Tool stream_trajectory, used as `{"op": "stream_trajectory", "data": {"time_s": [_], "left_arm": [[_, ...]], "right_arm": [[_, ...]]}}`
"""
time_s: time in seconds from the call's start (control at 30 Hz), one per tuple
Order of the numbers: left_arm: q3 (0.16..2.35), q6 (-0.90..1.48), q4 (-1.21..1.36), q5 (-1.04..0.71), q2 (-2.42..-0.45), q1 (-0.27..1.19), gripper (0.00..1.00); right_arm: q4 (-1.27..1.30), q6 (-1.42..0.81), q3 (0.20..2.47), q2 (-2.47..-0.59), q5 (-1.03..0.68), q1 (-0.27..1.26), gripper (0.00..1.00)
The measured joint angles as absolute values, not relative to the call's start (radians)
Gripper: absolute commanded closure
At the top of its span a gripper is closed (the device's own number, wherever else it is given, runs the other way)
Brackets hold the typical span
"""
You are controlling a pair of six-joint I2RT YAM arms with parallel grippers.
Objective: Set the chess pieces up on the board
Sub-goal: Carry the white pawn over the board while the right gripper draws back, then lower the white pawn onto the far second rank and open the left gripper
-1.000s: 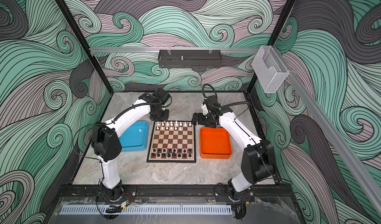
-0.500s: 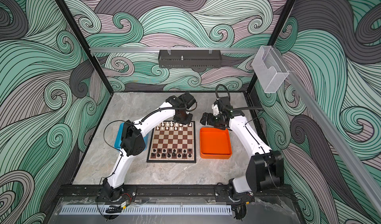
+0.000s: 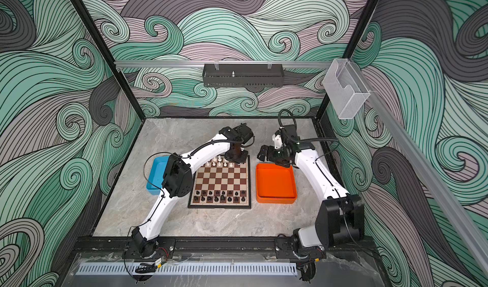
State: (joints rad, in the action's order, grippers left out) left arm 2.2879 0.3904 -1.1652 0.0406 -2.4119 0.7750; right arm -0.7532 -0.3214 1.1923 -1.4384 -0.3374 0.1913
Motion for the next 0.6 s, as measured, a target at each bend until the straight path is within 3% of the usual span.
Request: {"op": "stream_trajectory", "data": {"time_s": [0.6], "left_arm": [[2.289, 0.381, -1.164, 0.083, -2.458, 0.775, 0.92]], "right_arm": [[-0.753, -0.321, 1.192, -1.45, -0.345, 0.191, 0.01]]}}
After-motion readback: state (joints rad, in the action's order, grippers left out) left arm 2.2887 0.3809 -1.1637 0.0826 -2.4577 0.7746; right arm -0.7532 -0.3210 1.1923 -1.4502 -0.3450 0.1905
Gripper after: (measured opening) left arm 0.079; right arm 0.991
